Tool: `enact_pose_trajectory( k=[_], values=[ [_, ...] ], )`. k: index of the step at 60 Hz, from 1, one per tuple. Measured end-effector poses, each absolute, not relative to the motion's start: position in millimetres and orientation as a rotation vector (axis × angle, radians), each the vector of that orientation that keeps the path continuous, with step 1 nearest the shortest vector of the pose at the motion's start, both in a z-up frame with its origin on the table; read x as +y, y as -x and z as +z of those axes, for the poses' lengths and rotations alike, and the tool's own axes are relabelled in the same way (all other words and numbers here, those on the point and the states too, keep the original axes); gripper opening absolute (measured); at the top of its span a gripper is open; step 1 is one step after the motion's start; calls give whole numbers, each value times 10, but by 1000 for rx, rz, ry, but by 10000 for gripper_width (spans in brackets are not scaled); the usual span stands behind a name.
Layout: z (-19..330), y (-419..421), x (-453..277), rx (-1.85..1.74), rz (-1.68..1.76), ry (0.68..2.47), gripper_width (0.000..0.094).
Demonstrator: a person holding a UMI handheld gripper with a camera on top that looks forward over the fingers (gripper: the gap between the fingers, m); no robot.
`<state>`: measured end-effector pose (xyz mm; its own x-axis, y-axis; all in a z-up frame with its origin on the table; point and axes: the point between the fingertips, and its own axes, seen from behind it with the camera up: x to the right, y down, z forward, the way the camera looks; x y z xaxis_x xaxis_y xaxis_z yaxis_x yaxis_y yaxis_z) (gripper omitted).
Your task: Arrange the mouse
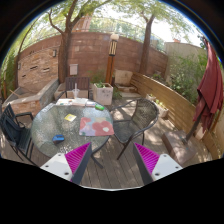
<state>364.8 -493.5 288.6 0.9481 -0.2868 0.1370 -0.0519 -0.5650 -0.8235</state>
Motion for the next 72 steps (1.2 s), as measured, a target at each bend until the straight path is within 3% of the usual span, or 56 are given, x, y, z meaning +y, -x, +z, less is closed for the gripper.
enact_pose_trajectory(
  k=[14,33,53,72],
  values=[
    [2733,-3579,-5168,245,-373,2178,848],
    [1505,-2304,-5284,251,-239,2275,847],
    [626,-861,-3900,1,-47,2276,849],
    [-51,-786,-2479,46,49,2323,843]
  ],
)
